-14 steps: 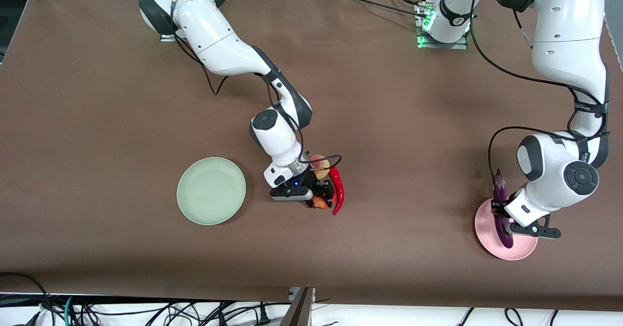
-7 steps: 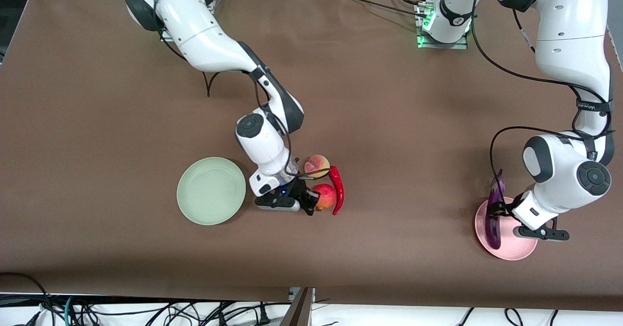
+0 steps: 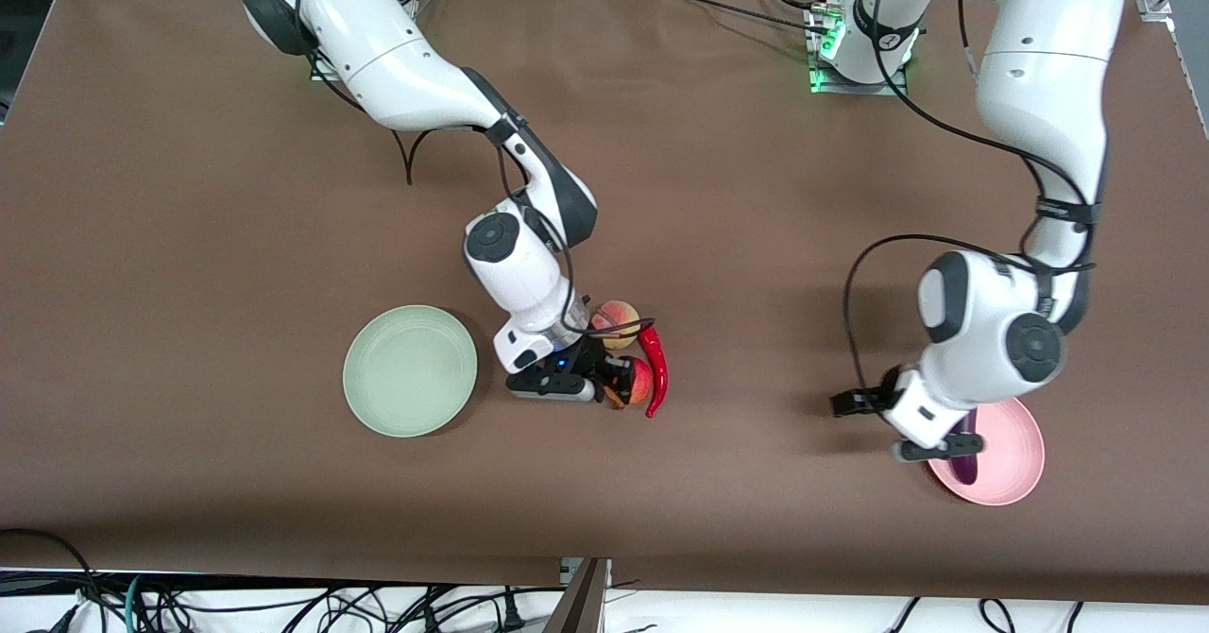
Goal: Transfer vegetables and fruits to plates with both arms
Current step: 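Release the eggplant on the pink plate and return the left gripper, then grasp the red chili with the left gripper while the right lifts the pomegranate, then place the pomegranate on the green plate with the right gripper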
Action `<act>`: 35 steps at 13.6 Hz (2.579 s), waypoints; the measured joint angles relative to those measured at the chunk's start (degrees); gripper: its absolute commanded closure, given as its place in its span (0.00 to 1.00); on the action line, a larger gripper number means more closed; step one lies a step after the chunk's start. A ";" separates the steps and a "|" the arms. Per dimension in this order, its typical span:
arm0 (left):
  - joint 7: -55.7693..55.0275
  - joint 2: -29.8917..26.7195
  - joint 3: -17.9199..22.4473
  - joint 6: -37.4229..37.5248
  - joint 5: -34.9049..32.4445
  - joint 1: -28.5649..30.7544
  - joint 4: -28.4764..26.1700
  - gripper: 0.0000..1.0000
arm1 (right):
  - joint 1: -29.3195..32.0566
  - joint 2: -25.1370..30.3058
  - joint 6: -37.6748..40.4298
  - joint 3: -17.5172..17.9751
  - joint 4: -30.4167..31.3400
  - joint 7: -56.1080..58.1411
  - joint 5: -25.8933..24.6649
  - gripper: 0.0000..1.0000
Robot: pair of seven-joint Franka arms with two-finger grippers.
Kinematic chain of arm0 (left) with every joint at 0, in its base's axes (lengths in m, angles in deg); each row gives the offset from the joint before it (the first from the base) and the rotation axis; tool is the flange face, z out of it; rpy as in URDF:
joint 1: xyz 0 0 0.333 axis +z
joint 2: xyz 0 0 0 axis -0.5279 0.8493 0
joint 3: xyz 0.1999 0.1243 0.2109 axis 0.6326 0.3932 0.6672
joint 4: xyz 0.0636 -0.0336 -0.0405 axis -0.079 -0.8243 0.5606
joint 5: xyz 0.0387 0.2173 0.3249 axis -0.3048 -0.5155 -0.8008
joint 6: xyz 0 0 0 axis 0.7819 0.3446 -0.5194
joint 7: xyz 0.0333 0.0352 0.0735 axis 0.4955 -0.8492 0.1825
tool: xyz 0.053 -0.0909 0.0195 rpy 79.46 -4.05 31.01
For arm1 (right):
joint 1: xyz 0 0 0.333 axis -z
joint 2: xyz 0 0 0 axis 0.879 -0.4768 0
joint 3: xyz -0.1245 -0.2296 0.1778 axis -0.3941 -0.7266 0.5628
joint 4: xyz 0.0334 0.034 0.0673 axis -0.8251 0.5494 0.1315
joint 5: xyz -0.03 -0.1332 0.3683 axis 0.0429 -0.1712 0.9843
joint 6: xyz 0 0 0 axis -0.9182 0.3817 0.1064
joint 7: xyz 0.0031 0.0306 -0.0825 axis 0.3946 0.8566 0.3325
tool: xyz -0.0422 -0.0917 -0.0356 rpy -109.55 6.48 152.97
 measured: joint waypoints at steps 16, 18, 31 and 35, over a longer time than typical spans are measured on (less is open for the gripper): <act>-15.65 3.34 -2.25 -7.22 0.00 -9.40 -1.40 0.00 | -2.32 -4.15 -9.74 -1.06 3.03 -0.83 -0.03 0.93; -15.78 3.36 -2.47 -7.22 0.00 -9.46 -1.43 0.00 | -2.39 -4.16 -10.63 -1.13 3.33 -0.80 -0.04 1.00; -34.13 6.07 -7.71 -10.23 -8.93 -14.35 -1.95 0.00 | 6.76 6.93 15.06 -2.39 4.17 17.62 -0.02 1.00; -40.00 7.47 -8.16 -11.19 -12.29 -16.49 -1.92 0.00 | 15.68 14.61 16.17 -2.66 17.32 36.45 0.02 0.81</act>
